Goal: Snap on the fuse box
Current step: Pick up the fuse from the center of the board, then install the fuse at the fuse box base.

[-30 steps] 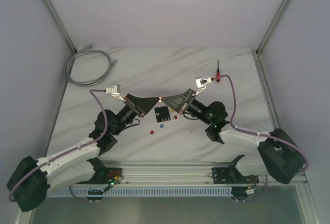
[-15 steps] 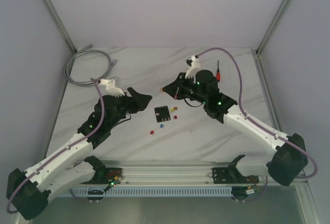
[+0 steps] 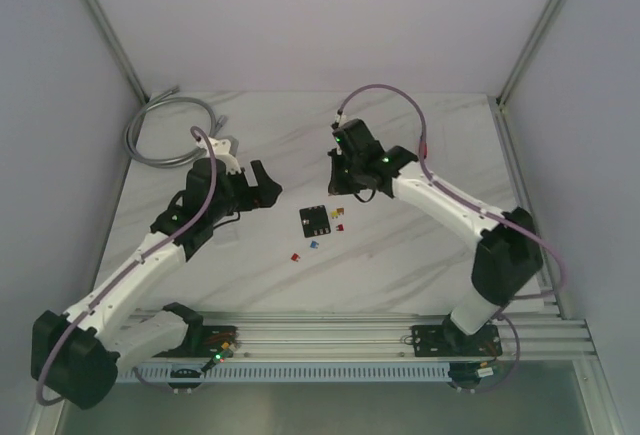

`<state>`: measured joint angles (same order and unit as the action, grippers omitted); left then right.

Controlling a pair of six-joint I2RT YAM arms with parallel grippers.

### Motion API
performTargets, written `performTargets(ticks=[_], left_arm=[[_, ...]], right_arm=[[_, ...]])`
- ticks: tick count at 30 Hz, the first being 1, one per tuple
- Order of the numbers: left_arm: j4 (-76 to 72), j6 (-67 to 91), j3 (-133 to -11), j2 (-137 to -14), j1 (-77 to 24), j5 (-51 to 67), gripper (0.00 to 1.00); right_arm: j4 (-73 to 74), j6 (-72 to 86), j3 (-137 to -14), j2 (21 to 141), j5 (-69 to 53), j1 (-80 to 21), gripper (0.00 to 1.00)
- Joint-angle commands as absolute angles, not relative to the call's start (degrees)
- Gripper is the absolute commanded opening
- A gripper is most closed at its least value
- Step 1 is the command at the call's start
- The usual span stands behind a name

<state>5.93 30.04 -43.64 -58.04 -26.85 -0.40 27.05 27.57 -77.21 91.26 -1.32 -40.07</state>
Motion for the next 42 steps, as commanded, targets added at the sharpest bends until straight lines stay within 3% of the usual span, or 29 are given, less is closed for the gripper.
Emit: performTargets(ticks=[1,14,42], left_arm=[[8.42,30.76,-44.98,-61.49,-22.82,4.96,1.00],[6.72,40.33,-43.25,-72.93,-22.02,11.98,1.00],[-0.29,46.11,-48.67,-93.20,-27.32,16.10,0.62]], right_arm=[[36.96,25.96,-84.34,97.85,3.66,-40.54,0.00],[44.97,23.80,-99.33,114.43,9.11,-43.94,0.00],[45.21,24.08,-99.40,121.44,11.61,-46.03,0.00]])
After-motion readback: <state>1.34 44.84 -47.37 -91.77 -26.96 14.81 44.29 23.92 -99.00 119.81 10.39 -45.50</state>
